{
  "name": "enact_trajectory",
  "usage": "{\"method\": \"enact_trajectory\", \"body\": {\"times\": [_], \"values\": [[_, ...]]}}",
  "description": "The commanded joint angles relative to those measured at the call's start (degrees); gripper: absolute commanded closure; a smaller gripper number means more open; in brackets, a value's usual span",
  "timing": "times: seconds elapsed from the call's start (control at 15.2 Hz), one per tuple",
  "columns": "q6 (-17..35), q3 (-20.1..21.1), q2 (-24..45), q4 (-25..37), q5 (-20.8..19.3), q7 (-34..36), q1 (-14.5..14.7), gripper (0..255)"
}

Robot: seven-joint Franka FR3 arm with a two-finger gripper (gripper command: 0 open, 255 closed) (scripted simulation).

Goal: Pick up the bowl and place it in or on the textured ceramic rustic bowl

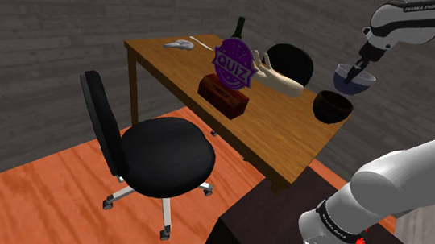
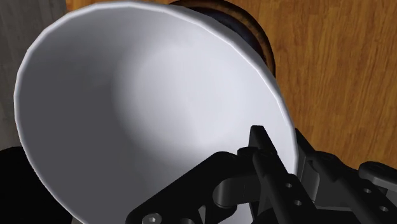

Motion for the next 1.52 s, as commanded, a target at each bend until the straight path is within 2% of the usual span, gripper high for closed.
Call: {"method": "enact_trajectory", "body": {"times": [0.0, 0.59, 1.06, 1.12, 1.45], "values": [[1.5, -0.3, 0.1, -1.4, -0.1, 0.0, -0.1, 255], [8.6, -1.9, 2.2, -6.5, 0.1, -0.3, 0.0, 255], [8.6, -1.9, 2.2, -6.5, 0.1, -0.3, 0.0, 255], [8.6, -1.9, 2.2, -6.5, 0.1, -0.3, 0.0, 0], [8.6, -1.9, 2.1, -6.5, 0.1, -0.3, 0.0, 0]]}}
